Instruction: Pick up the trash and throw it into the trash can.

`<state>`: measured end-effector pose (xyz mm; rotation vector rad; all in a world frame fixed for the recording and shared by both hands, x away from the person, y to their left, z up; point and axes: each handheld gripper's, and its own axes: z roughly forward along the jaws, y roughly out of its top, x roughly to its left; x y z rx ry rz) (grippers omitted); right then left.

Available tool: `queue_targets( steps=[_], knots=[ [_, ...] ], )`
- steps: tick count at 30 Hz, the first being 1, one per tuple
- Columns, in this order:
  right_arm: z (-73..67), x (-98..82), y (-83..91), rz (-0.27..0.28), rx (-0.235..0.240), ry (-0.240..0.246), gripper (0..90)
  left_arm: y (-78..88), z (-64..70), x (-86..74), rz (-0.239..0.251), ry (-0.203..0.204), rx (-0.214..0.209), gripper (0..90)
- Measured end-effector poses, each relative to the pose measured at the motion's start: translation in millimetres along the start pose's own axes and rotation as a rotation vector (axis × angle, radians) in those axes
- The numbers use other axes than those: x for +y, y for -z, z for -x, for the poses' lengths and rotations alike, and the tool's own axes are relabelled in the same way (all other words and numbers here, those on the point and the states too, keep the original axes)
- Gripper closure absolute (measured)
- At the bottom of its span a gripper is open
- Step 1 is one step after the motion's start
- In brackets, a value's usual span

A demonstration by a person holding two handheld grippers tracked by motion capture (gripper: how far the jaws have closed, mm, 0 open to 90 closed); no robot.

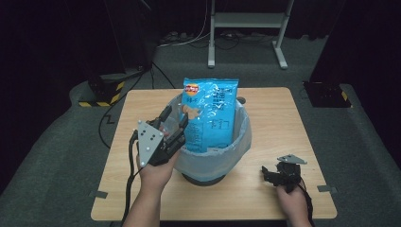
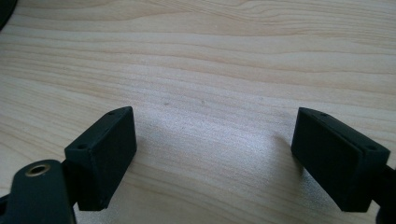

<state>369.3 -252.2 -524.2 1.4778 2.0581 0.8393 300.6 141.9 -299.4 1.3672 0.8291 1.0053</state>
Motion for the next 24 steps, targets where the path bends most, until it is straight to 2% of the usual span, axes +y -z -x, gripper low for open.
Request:
queue_targets(
  steps=[7, 13, 16, 17, 18, 20, 22, 24],
  knots=[
    [-0.1, 0.0, 0.0, 0.000, 0.000, -0.002, 13.9, 4.8, -6.5, -3.5, -0.010, 0.005, 0.008, 45.8],
    [0.1, 0.0, 0.0, 0.000, 0.000, 0.002, 13.8, 17.9, -22.3, -13.2, -0.031, 0.018, 0.040, 44.6],
    [0.1, 0.0, -0.1, 0.001, 0.000, 0.002, 13.9, 28.6, -36.2, -25.0, -0.054, 0.034, 0.059, 44.6],
    [0.1, 0.0, -0.1, 0.001, 0.000, 0.002, 13.9, 28.6, -36.2, -25.0, -0.054, 0.034, 0.059, 44.8],
    [0.1, 0.0, 0.0, 0.001, 0.000, 0.002, 13.9, 34.7, -43.8, -33.0, -0.066, 0.038, 0.077, 44.8],
    [-0.1, 0.0, 0.0, 0.000, 0.000, -0.002, 13.9, 37.2, -47.4, -36.9, -0.073, 0.041, 0.087, 44.8],
    [0.1, 0.0, -0.1, 0.001, 0.000, 0.001, 13.9, 43.6, -59.9, -50.4, -0.101, 0.065, 0.112, 44.7],
    [0.2, 0.0, -0.1, 0.001, 0.000, 0.002, 13.8, 45.5, -63.8, -55.5, -0.112, 0.074, 0.118, 44.7]
  ],
)
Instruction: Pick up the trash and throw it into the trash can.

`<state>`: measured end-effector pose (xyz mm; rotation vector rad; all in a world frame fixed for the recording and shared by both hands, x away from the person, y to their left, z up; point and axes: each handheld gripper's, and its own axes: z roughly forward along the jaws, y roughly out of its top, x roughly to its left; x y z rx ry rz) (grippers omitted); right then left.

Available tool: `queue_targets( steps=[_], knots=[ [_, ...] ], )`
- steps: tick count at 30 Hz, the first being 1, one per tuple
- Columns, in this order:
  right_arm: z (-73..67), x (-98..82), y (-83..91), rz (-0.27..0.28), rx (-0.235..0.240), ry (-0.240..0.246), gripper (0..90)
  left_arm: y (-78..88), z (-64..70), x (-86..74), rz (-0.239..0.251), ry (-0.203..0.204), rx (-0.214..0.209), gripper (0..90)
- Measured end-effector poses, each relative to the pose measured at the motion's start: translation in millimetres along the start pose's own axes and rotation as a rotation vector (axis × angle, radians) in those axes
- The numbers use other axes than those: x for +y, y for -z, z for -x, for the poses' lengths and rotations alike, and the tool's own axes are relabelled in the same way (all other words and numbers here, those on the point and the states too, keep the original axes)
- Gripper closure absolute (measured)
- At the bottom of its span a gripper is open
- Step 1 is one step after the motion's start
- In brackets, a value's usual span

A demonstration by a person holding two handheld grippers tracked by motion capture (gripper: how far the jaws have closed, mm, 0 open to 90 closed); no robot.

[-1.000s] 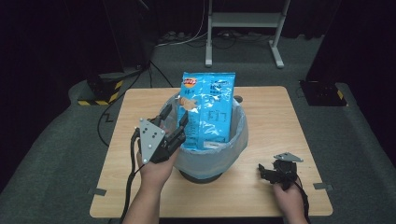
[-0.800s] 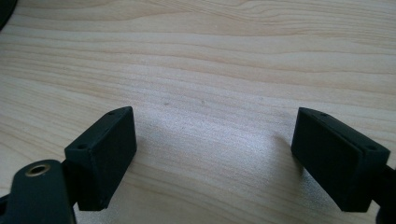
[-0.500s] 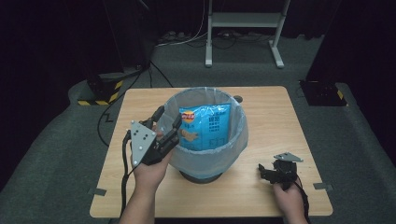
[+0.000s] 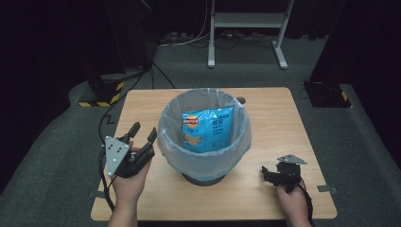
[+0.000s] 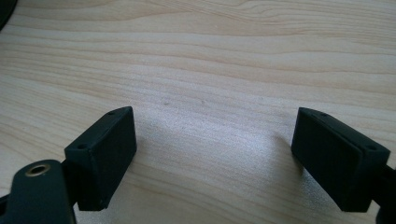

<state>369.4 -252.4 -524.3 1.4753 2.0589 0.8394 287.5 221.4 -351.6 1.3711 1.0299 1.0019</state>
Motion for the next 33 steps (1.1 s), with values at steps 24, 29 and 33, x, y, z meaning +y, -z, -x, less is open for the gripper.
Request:
queue_targets(
  steps=[24, 29, 33],
  knots=[
    [-0.3, 0.0, 0.1, -0.001, 0.000, -0.003, 13.9, -23.1, -32.7, -165.0, -0.645, 0.042, 0.009, 38.8],
    [-0.5, -0.2, 0.1, -0.001, 0.000, -0.005, 13.9, -24.9, -27.6, -175.9, -0.674, 0.020, 0.009, 33.0],
    [-0.5, -0.2, 0.2, -0.001, -0.001, -0.005, 14.0, -24.6, -27.3, -176.3, -0.670, 0.024, 0.012, 33.0]
  ],
)
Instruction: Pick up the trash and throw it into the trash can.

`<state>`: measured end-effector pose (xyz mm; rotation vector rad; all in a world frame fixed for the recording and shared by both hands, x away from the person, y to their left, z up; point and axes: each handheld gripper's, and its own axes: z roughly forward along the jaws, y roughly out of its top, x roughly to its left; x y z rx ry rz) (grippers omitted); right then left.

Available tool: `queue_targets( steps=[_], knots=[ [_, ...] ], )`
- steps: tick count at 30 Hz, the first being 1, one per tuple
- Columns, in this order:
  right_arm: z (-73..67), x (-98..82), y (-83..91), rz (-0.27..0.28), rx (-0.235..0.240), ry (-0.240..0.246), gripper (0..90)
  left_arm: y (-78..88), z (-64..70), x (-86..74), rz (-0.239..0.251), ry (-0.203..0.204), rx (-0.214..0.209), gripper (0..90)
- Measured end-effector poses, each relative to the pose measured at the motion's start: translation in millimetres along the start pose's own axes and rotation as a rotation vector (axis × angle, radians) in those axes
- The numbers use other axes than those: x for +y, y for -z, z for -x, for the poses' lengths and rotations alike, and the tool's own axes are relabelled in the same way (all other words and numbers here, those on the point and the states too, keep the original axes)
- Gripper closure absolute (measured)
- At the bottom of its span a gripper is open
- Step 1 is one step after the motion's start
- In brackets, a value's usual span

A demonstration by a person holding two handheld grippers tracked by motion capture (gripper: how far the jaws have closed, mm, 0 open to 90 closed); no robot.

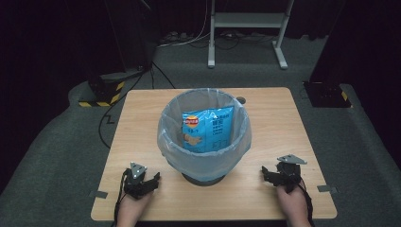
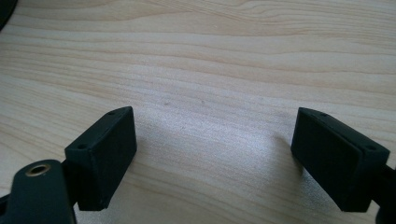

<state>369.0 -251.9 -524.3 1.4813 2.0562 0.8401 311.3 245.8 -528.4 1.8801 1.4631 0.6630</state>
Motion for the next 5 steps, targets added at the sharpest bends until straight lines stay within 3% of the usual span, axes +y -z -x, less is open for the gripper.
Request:
queue_targets(
  steps=[5],
  knots=[
    [-0.3, -0.1, 0.2, 0.000, -0.003, -0.002, 14.0, 0.1, -0.3, -0.1, 0.000, 0.001, -0.004, 32.5]
  ],
)
